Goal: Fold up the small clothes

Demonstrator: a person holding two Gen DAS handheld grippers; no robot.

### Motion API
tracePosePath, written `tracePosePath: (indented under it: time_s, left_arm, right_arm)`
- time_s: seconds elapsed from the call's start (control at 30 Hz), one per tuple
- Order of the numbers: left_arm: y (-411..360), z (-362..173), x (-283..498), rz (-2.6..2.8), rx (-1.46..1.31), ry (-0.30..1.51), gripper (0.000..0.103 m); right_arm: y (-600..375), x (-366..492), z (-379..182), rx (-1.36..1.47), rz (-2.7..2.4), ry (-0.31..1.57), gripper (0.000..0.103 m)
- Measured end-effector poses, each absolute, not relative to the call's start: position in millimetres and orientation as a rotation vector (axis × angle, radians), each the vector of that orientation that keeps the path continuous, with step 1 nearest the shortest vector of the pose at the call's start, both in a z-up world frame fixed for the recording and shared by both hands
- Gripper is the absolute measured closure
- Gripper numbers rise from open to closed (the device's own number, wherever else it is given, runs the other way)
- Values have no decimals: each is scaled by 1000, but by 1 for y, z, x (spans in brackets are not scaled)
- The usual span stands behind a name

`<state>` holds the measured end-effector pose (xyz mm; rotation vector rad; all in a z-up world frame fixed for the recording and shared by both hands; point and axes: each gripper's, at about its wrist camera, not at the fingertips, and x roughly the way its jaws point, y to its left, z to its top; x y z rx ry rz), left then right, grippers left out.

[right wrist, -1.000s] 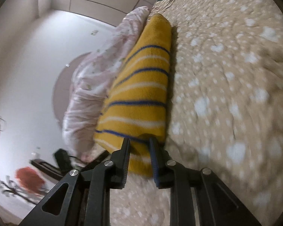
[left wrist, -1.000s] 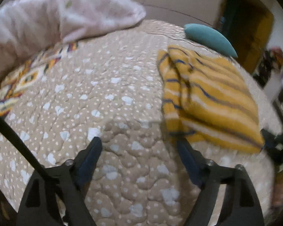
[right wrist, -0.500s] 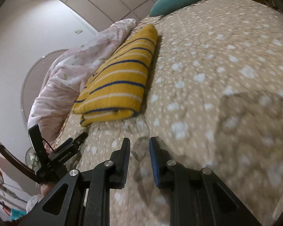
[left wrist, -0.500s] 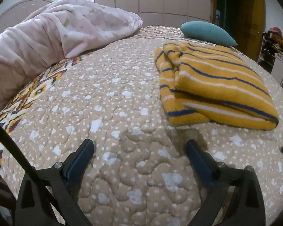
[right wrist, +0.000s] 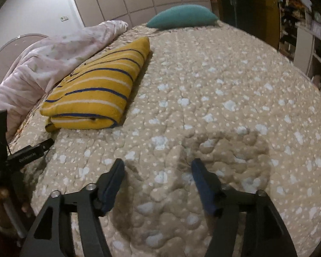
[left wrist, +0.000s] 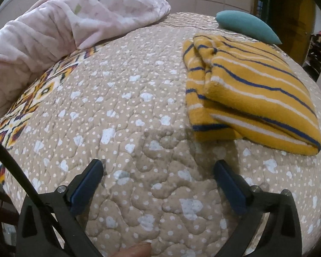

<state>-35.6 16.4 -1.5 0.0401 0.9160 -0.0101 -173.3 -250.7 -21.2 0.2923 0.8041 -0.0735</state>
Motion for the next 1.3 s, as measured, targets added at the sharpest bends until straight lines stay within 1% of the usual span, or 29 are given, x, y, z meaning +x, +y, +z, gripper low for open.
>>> tracePosePath:
  time_s: [0.03,0.1,0.13,0.17,0.2,0.37,1.3]
  left_arm:
    - [17,-2,-36,-10,30,909,0]
    - [19,-4,-40,-13,17,878,0]
    - [19,-4,-42,-15,15,861,0]
    - [20,-4,-43,-15,16,853,0]
    - [19,-5,-44,-13,19,850,0]
    - [18,-4,-45,-9,23,839,0]
    - [18,-4,-47,-7,30,827,0]
  right_arm:
    - [-247,-173,-22,283,-74,796,21]
    - [-242,-173,-24,283,-74,759,10]
    - [-242,-174,-26,294,-70,736,7]
    - [-241,-176,-29,307,-56,705,2]
    - [-239,-175,-30,296,-50,703,0]
    - [-210,-167,-34,109,-118,727,0]
    - [-210,-170,-38,96,-146,705,0]
